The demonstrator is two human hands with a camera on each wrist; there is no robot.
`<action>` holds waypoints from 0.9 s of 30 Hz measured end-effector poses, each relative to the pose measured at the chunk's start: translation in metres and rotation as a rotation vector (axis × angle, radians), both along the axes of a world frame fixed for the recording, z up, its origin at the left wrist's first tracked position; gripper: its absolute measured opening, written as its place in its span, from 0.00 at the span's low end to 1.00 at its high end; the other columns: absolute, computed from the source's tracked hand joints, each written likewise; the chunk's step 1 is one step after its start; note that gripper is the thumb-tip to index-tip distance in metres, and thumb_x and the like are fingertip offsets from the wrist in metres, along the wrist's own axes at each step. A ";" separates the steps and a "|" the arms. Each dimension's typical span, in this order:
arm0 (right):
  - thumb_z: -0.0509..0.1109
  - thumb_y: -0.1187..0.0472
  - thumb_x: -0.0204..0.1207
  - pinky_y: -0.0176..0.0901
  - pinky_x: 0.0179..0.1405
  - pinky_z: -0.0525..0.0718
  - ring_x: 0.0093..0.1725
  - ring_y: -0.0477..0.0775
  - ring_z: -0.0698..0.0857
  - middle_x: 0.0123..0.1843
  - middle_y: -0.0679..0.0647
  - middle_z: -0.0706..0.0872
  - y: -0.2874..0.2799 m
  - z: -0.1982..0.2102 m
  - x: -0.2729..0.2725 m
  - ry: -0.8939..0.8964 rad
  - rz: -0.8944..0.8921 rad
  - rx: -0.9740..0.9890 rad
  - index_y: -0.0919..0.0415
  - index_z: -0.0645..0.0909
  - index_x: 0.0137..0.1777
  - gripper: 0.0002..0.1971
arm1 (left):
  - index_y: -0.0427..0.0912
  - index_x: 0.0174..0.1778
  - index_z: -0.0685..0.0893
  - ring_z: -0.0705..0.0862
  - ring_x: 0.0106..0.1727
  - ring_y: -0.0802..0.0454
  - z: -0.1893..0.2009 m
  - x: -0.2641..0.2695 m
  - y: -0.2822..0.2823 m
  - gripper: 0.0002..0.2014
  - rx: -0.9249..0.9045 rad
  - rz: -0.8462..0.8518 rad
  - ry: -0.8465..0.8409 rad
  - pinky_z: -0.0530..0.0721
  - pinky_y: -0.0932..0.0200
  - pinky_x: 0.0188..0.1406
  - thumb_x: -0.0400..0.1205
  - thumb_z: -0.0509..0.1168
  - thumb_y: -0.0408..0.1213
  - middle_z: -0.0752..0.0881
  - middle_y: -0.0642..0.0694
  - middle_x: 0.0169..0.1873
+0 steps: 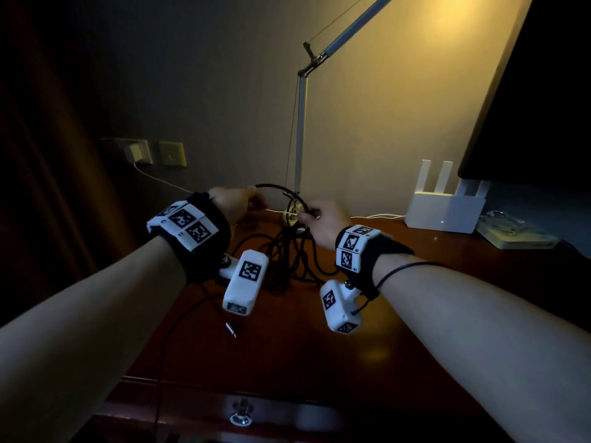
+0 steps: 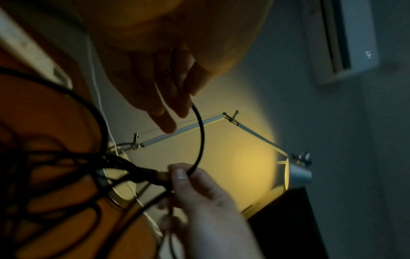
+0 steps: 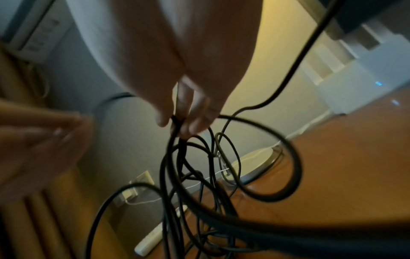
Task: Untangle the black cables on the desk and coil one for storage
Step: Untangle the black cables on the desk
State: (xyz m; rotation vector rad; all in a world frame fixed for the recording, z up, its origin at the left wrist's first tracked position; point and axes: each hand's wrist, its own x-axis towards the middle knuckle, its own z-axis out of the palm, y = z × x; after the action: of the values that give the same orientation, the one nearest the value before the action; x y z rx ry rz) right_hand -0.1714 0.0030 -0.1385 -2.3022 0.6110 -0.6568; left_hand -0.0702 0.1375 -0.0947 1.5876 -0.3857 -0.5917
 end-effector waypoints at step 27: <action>0.70 0.71 0.73 0.45 0.60 0.83 0.62 0.58 0.84 0.63 0.58 0.86 -0.020 -0.009 -0.018 0.331 -0.111 -0.225 0.57 0.82 0.68 0.23 | 0.51 0.52 0.83 0.82 0.51 0.51 -0.001 0.017 0.008 0.06 0.229 0.063 -0.705 0.84 0.52 0.50 0.85 0.61 0.43 0.84 0.50 0.48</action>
State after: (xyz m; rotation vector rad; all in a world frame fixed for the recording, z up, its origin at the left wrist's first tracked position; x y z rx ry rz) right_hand -0.1898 -0.0173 -0.1474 -2.6285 0.8606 -0.4127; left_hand -0.0531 0.1456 -0.0958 1.9989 -0.8069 -0.0018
